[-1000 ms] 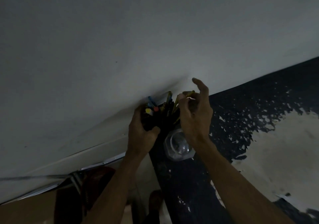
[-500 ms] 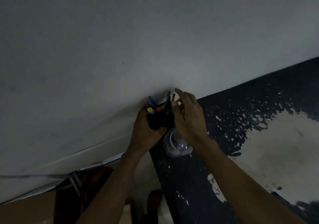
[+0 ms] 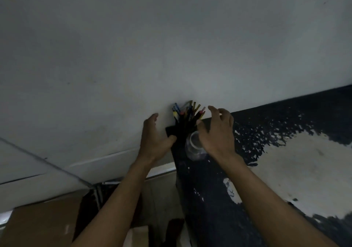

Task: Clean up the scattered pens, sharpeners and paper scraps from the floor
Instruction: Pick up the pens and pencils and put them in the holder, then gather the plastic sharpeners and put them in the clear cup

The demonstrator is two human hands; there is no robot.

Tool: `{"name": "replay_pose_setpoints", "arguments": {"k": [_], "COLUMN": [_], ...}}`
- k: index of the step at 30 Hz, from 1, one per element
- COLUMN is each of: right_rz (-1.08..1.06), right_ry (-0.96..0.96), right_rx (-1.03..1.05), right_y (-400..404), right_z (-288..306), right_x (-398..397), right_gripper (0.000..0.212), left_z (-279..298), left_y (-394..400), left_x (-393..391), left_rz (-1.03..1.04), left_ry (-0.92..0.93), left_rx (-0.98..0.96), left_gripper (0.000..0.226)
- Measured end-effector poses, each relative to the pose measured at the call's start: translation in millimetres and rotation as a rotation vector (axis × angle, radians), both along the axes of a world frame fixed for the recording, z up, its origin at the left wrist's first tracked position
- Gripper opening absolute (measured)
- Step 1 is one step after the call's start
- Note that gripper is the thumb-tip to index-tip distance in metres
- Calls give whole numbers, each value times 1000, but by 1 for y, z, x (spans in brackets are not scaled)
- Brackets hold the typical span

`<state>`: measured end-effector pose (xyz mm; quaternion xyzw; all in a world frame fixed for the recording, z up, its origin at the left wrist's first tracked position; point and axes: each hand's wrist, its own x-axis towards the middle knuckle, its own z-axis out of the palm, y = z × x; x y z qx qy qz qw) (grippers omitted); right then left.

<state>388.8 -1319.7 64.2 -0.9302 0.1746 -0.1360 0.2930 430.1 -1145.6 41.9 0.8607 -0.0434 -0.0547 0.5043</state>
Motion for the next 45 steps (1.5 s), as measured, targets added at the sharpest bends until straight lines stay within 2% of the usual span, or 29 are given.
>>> {"name": "replay_pose_setpoints", "arguments": {"k": [6, 14, 22, 32, 37, 45], "right_rz": [138, 320, 571, 978, 1199, 1411], "right_ry": [-17, 21, 102, 242, 276, 301], "right_rx": [43, 62, 70, 24, 21, 32], "right_y": [26, 75, 147, 304, 404, 554], "right_z": [25, 31, 31, 20, 18, 14], "right_x": [-81, -171, -203, -256, -319, -419], "right_gripper": [57, 52, 46, 41, 43, 36], "left_z": [33, 42, 49, 31, 20, 19], "left_y": [31, 82, 153, 299, 389, 517], "left_x": [-93, -204, -264, -379, -472, -604], "left_rz": [86, 195, 311, 659, 828, 990], "left_ry": [-67, -137, -118, -76, 15, 58], "left_rx": [-44, 25, 50, 41, 40, 71], "left_gripper": [86, 80, 52, 35, 35, 27]}}
